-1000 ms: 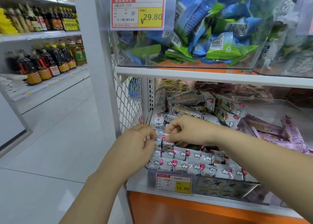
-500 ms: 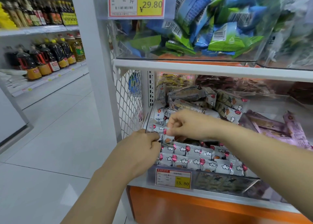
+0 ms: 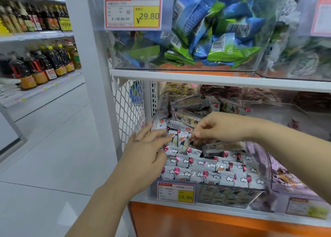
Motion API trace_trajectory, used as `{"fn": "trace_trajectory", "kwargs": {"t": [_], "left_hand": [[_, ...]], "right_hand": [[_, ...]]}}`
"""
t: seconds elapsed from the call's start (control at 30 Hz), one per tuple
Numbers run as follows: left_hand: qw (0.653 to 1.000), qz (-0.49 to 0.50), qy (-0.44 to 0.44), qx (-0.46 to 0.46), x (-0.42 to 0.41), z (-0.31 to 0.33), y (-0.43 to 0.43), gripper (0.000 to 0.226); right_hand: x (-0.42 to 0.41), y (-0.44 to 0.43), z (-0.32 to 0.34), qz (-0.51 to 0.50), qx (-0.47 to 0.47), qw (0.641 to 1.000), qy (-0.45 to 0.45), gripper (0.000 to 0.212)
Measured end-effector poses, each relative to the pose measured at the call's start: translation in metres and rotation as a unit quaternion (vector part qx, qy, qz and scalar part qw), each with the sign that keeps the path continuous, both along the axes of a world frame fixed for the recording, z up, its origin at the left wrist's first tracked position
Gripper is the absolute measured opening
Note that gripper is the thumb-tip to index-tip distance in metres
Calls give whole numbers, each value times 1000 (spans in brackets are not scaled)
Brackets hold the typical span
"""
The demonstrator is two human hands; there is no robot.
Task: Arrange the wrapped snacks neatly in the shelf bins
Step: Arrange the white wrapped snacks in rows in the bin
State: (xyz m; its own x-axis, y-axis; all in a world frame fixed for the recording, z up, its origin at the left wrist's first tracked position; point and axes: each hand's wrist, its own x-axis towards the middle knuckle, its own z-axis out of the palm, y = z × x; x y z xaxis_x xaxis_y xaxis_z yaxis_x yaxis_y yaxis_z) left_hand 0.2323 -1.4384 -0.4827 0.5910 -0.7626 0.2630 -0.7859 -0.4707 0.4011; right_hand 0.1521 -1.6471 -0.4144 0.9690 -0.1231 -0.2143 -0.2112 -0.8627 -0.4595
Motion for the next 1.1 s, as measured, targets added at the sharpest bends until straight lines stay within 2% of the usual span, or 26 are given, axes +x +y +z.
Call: {"fn": "trace_trajectory", "kwargs": {"t": [0.1,0.23,0.4,0.47,0.77,0.9,1.03,1.1], "left_hand": [[1000,-1,0,4,0,-3,-1,58],[999,-5,-37,27,0,-5,-1,79],[997,-2,-57,51,1,-3,-2,75],[996,-3,-65,53,3,-3,-3,74],[996,-8,-79,47,4,-4,-3,82],[998,-4,-51,47,4,-1,-3,63],[999,-4,-26,38,3,2,-5,58],[999,-2,-21,30,3,4,-6,57]], "right_hand": [[-5,6,-4,6,-22,1000,18,21],[6,16,-27,-2,-17,1000,11,12],[15,18,-21,-33,-53,990,-126,9],[14,16,-12,-35,-48,987,-151,10],[14,33,-18,12,-54,996,-71,7],[18,34,-30,-13,3,1000,-27,9],[13,31,-27,-45,86,995,5,13],[4,25,-16,-48,57,997,-7,18]]}}
